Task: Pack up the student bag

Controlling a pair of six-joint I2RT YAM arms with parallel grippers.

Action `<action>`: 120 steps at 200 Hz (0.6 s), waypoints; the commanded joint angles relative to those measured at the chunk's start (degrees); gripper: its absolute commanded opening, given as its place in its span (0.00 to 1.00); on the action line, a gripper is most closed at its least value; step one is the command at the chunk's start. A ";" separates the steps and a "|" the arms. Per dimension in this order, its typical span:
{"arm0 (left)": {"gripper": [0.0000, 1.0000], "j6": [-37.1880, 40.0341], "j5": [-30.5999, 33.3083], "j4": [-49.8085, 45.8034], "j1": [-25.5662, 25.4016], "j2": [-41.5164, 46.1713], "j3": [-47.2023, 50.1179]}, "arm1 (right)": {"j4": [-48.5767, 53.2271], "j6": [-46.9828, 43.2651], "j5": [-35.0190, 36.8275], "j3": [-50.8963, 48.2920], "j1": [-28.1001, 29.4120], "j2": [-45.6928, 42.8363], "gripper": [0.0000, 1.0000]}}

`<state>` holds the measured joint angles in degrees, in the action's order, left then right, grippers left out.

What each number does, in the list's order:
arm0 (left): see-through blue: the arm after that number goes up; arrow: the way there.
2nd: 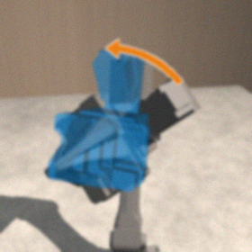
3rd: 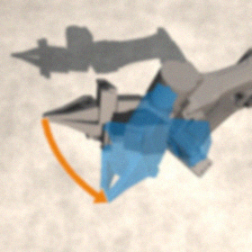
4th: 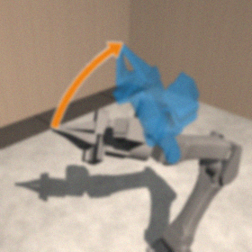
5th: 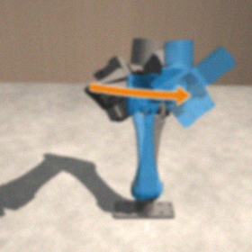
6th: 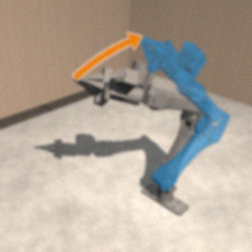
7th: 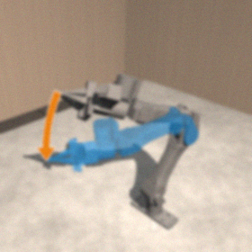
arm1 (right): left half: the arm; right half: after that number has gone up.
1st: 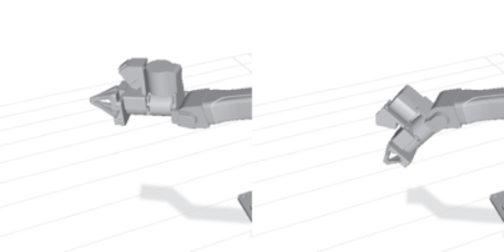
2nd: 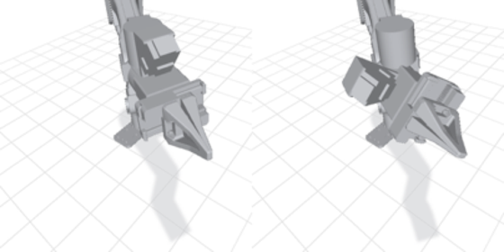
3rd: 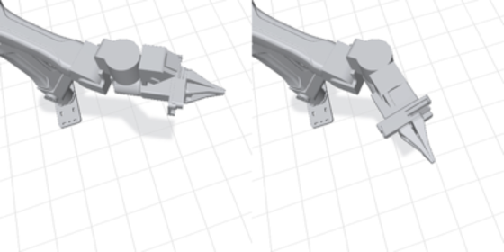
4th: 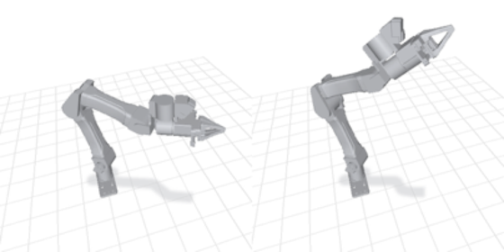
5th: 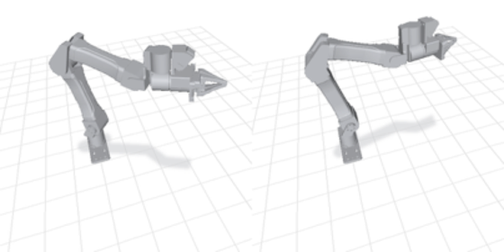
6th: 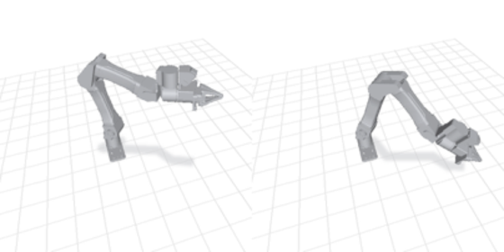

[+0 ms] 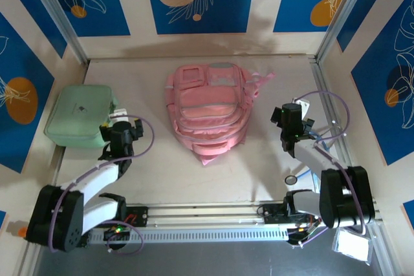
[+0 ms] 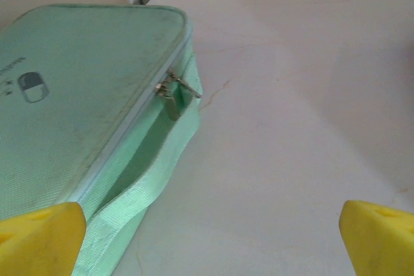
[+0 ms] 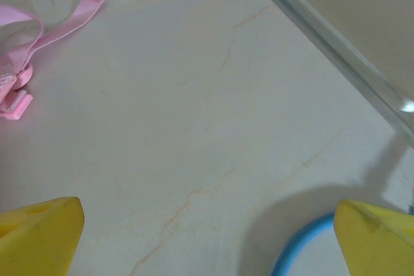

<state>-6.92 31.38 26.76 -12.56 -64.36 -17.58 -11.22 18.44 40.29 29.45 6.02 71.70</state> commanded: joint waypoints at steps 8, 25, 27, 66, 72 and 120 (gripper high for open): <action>0.99 5.61 -9.59 12.63 1.70 -5.10 1.80 | -18.20 -8.05 -5.49 -3.04 0.31 3.82 0.99; 0.99 7.49 -14.65 16.16 2.02 -7.17 1.68 | -25.30 -9.45 -11.84 -5.19 -1.07 5.28 0.99; 0.99 7.61 -14.91 16.60 2.14 -7.38 1.68 | -25.94 -9.51 -12.59 -5.26 -1.20 5.38 0.99; 0.99 9.56 -20.12 19.44 3.22 -11.48 0.05 | -33.40 -10.96 -20.07 -7.40 -2.49 9.26 0.99; 0.99 9.98 -20.45 19.74 3.44 -12.15 -0.37 | -36.21 -10.97 -20.62 -8.45 -2.66 10.10 0.99; 0.99 10.53 -23.04 28.78 6.21 -20.42 -0.79 | -38.53 -10.27 -23.88 -9.13 -4.16 11.79 0.99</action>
<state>2.55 11.53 47.42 -8.12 -80.16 -17.19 -44.60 8.91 19.62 20.10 2.81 83.50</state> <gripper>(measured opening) 0.994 0.992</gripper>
